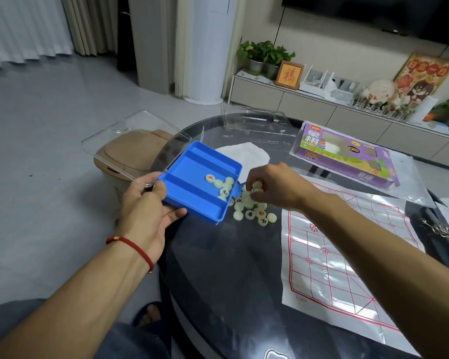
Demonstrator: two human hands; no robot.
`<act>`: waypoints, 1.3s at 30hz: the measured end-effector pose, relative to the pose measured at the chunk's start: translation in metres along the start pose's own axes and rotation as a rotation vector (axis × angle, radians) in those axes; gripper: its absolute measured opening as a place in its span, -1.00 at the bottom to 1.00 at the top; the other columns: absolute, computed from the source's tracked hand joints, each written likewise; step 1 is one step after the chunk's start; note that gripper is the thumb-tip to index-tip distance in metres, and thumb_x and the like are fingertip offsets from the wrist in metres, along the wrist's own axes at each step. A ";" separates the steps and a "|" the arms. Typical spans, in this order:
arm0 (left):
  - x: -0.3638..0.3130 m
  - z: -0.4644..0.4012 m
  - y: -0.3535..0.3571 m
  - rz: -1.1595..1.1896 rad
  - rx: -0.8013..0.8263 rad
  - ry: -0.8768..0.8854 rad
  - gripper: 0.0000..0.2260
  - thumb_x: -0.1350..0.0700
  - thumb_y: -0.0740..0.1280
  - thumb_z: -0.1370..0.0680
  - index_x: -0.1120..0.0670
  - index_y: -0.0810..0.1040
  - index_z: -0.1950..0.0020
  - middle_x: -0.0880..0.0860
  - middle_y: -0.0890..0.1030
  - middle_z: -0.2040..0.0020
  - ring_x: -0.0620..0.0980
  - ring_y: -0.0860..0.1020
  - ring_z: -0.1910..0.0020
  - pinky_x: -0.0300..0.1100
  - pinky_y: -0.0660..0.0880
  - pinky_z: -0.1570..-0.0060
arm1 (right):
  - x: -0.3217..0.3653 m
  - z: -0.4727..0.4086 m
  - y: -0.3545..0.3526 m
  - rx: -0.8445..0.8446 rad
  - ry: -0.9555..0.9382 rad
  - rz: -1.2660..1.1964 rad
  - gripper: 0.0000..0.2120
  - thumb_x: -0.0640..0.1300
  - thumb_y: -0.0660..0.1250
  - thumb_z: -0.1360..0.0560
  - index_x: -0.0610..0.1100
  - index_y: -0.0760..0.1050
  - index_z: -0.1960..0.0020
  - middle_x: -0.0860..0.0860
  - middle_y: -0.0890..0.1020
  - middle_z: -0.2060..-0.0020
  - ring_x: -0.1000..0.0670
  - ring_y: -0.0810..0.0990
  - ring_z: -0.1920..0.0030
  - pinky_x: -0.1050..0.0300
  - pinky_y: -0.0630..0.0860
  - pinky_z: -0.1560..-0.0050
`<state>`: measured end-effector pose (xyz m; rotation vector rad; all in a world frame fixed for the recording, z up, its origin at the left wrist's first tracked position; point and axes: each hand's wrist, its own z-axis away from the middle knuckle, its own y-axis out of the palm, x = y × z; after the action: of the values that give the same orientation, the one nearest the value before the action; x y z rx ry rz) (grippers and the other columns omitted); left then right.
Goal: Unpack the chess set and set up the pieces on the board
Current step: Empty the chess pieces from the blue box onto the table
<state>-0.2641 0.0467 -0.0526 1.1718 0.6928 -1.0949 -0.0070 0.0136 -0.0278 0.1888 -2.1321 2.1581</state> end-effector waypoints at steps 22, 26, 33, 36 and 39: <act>0.005 -0.003 0.000 0.018 0.044 -0.008 -0.79 0.19 0.21 -0.68 0.06 0.49 -0.30 0.10 0.67 -0.09 0.09 0.70 0.07 -0.11 0.58 0.29 | 0.061 -0.036 -0.003 -0.043 -0.141 0.096 -0.68 -0.09 0.41 -0.56 -0.02 0.58 -0.31 -0.05 0.64 -0.11 -0.09 0.56 -0.09 0.08 0.45 -0.04; 0.011 -0.006 0.002 0.036 0.059 -0.046 -0.80 0.19 0.21 -0.69 0.07 0.47 -0.30 0.12 0.66 -0.08 0.01 0.71 0.20 -0.11 0.60 0.30 | 0.065 -0.040 0.006 -0.053 -0.130 0.112 -0.77 -0.19 0.38 -0.54 -0.08 0.64 -0.19 -0.07 0.68 -0.02 -0.13 0.59 -0.05 0.06 0.46 0.01; -0.001 -0.014 -0.006 0.039 0.002 -0.025 -0.79 0.20 0.19 -0.68 0.08 0.46 -0.30 0.17 0.60 -0.22 0.09 0.66 0.11 -0.16 0.58 0.36 | 0.035 -0.019 -0.022 -0.379 -0.042 -0.081 -0.82 -0.15 0.43 -0.52 -0.08 0.68 -0.12 0.00 0.73 0.07 0.02 0.67 0.10 0.04 0.65 0.02; -0.006 -0.016 -0.011 0.028 -0.043 -0.018 -0.75 0.23 0.17 -0.67 0.09 0.46 -0.33 0.18 0.60 -0.24 0.12 0.66 0.06 -0.18 0.57 0.37 | 0.012 -0.009 -0.015 -0.241 0.067 -0.011 -0.80 -0.14 0.45 -0.51 -0.09 0.67 -0.14 -0.05 0.73 -0.01 -0.03 0.69 0.06 -0.01 0.67 -0.03; -0.011 -0.018 -0.016 0.041 -0.073 -0.014 -0.74 0.22 0.17 -0.67 0.09 0.46 -0.34 0.18 0.61 -0.24 0.12 0.66 0.06 -0.19 0.58 0.36 | 0.004 0.003 0.004 -0.096 0.109 -0.011 -0.76 -0.19 0.46 -0.52 -0.12 0.66 -0.19 -0.08 0.72 -0.06 0.00 0.66 0.11 0.11 0.63 0.04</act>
<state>-0.2805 0.0670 -0.0542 1.1104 0.6893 -1.0352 -0.0113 0.0107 -0.0309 0.0730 -2.1610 2.0054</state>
